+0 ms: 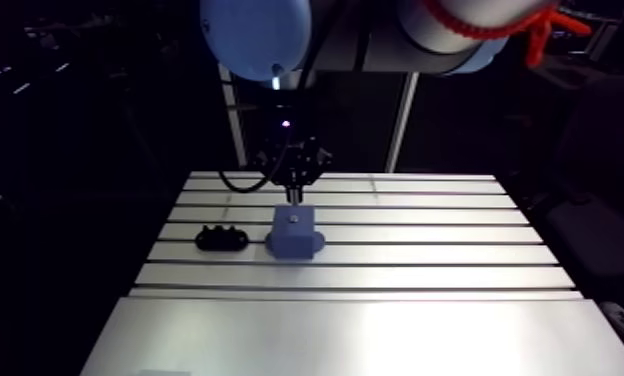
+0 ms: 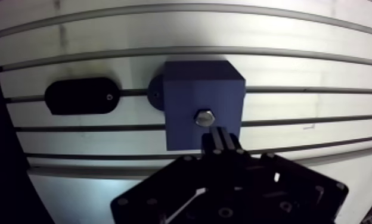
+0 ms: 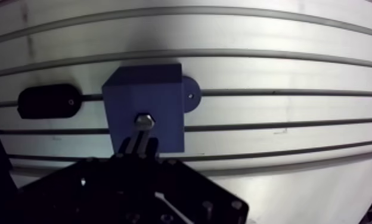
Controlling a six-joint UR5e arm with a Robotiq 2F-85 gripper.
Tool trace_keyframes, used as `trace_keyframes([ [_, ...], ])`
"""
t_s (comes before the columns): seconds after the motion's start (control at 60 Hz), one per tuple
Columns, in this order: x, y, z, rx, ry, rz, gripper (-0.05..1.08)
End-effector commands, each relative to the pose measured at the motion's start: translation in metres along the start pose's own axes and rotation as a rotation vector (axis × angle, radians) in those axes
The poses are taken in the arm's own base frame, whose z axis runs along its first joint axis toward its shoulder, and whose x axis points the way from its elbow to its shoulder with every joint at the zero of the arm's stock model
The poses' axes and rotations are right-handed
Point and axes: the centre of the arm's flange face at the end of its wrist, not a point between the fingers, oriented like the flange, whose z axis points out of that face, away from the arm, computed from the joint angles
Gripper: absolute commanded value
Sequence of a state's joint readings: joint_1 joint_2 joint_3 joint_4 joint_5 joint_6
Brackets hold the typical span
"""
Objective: Pick up the M10 bolt and insert it into the hex recess until seated.
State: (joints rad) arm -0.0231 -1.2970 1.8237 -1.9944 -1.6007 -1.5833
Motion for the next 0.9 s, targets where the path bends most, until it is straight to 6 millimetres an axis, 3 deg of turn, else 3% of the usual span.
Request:
trace_keyframes([
  [0.017, 0.0, 0.0, 0.007, 0.001, 0.01, -0.022, 1.08],
  [0.9, -0.001, -0.002, 0.021, 0.012, 0.008, -0.065, 1.08],
])
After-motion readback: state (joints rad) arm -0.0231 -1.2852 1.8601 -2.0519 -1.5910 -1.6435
